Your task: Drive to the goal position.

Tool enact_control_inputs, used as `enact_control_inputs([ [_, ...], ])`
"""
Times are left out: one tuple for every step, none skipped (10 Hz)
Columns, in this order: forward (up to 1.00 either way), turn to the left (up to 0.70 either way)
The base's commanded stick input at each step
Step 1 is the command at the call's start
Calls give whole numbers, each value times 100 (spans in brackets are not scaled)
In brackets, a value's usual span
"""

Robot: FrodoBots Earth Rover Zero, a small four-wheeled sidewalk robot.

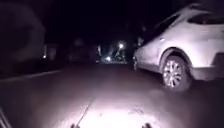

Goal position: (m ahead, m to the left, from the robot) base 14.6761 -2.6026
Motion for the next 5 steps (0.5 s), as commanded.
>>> enact_control_inputs([
  [70,0],
  [70,-20],
  [70,-35],
  [70,-35],
  [70,-22],
])
